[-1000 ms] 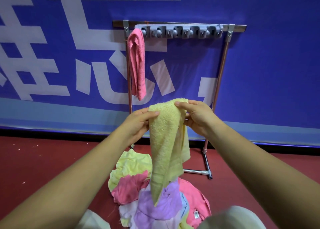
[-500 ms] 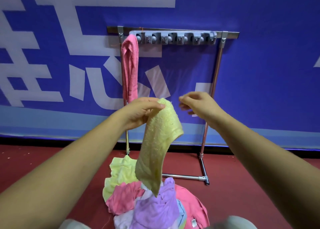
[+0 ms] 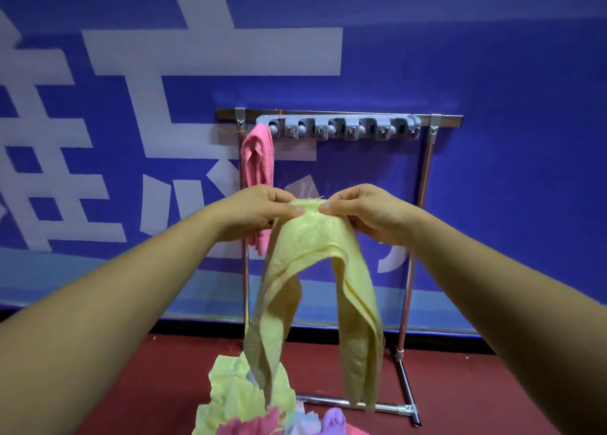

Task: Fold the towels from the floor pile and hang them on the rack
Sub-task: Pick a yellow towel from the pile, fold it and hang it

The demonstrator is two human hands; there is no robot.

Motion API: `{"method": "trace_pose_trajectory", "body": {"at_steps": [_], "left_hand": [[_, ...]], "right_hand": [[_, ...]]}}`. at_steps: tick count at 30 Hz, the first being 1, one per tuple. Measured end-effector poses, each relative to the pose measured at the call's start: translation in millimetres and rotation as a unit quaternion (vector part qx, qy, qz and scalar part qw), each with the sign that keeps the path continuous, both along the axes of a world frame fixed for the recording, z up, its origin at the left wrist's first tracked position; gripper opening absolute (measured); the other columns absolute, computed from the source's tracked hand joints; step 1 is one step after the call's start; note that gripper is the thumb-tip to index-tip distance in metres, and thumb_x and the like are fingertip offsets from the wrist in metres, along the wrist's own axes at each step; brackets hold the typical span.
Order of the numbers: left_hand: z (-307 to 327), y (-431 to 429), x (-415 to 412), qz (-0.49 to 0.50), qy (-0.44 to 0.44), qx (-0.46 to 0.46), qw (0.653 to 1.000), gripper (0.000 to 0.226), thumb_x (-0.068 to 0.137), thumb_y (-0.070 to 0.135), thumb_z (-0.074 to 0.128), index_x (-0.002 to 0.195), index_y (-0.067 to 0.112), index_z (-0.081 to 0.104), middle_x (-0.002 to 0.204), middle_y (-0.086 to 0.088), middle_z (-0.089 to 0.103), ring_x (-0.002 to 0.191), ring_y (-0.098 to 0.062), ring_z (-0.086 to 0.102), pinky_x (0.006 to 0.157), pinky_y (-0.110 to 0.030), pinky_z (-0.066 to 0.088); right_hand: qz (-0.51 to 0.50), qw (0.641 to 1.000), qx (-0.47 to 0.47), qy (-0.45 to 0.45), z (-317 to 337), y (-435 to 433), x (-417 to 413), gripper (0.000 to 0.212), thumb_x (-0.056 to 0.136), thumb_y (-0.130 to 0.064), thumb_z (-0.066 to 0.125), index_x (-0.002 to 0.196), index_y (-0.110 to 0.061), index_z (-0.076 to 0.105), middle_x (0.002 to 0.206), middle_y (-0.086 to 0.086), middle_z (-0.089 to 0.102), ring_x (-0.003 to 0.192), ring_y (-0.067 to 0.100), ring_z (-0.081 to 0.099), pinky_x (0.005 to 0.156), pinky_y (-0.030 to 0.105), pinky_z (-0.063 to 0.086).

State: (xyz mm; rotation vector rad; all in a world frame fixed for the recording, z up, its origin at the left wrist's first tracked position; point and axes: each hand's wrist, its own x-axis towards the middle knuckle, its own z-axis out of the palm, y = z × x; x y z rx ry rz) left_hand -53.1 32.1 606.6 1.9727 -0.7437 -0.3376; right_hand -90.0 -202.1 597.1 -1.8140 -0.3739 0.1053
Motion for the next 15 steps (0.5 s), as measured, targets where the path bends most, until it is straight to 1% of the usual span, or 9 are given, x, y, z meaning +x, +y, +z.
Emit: {"method": "trace_pose_trajectory", "body": {"at_steps": [2,3,4,6,8,10,11,13,15], "left_hand": [[9.0,0.6,16.3,-0.011,-0.053,0.053,0.997,0.034,0.094,0.038,0.066,0.109,0.009,0.073,0.108,-0.008,0.072,0.102,-0.030,0.066,0.096,-0.037,0.049],[15.4,-0.1,21.5,-0.017,-0.070,0.063,0.995,0.033,0.093,0.041,0.066,0.109,0.013,0.074,0.113,-0.007,0.073,0.110,-0.028,0.066,0.103,-0.041,0.048],[22.1,-0.6,29.2,-0.014,-0.082,0.068,0.994,0.032,0.093,0.042,0.066,0.108,0.016,0.074,0.114,-0.006,0.073,0.114,-0.026,0.065,0.107,-0.044,0.046],[37.7,-2.8,47.5,0.005,-0.112,0.074,0.991,0.027,0.092,0.044,0.066,0.105,0.021,0.074,0.112,-0.003,0.073,0.113,-0.023,0.065,0.107,-0.046,0.046],[53.2,-7.2,66.3,0.036,-0.147,0.080,0.985,0.020,0.093,0.042,0.065,0.101,0.025,0.073,0.107,0.001,0.072,0.109,-0.019,0.065,0.103,-0.043,0.048],[65.9,-12.0,84.6,0.074,-0.202,0.092,0.972,0.016,0.094,0.040,0.065,0.097,0.027,0.072,0.098,0.003,0.071,0.099,-0.016,0.065,0.094,-0.038,0.051],[71.5,-14.5,94.1,0.097,-0.237,0.099,0.962,0.016,0.094,0.040,0.065,0.096,0.026,0.072,0.094,0.004,0.070,0.093,-0.015,0.064,0.087,-0.036,0.050],[80.6,-19.8,114.3,0.138,-0.302,0.114,0.936,0.014,0.095,0.034,0.064,0.093,0.021,0.070,0.087,0.003,0.066,0.083,-0.014,0.059,0.073,-0.031,0.046],[86.4,-25.3,134.8,0.175,-0.348,0.112,0.914,0.009,0.095,0.028,0.063,0.092,0.021,0.067,0.086,0.002,0.065,0.082,-0.016,0.060,0.069,-0.031,0.044]], "right_hand": [[-0.015,0.999,-0.028,-0.021,11.0,-6.2,16.7,0.016,0.089,-0.020,0.075,0.075,-0.012,0.072,0.076,0.005,0.065,0.075,0.018,0.058,0.075,0.030,0.046],[-0.026,0.998,-0.051,-0.035,16.3,-7.6,24.3,0.017,0.086,-0.025,0.077,0.075,-0.012,0.073,0.080,0.006,0.065,0.079,0.020,0.057,0.078,0.034,0.044],[-0.036,0.995,-0.071,-0.052,21.8,-7.9,31.9,0.022,0.082,-0.031,0.079,0.077,-0.011,0.073,0.082,0.007,0.063,0.081,0.022,0.053,0.079,0.037,0.041],[-0.056,0.991,-0.089,-0.083,33.1,-8.2,48.5,0.038,0.079,-0.039,0.080,0.083,-0.002,0.071,0.083,0.008,0.061,0.081,0.022,0.049,0.078,0.038,0.037],[-0.084,0.987,-0.083,-0.111,45.9,-8.9,65.1,0.035,0.085,-0.033,0.079,0.090,0.001,0.072,0.084,0.008,0.067,0.080,0.018,0.057,0.080,0.035,0.043],[-0.119,0.977,-0.100,-0.147,59.9,-8.0,81.5,0.025,0.088,-0.028,0.077,0.092,-0.003,0.075,0.087,0.007,0.073,0.079,0.011,0.062,0.080,0.030,0.049],[-0.138,0.969,-0.115,-0.167,66.4,-6.4,90.6,0.023,0.088,-0.028,0.077,0.091,-0.005,0.076,0.084,0.006,0.073,0.076,0.009,0.061,0.075,0.028,0.049],[-0.171,0.955,-0.141,-0.199,78.6,-1.0,110.9,0.022,0.088,-0.028,0.077,0.088,-0.007,0.076,0.074,0.001,0.065,0.063,0.005,0.053,0.060,0.020,0.042],[-0.203,0.937,-0.175,-0.226,89.1,4.7,132.4,0.022,0.089,-0.028,0.074,0.084,-0.006,0.075,0.066,-0.002,0.056,0.050,0.003,0.043,0.048,0.019,0.034]]}}
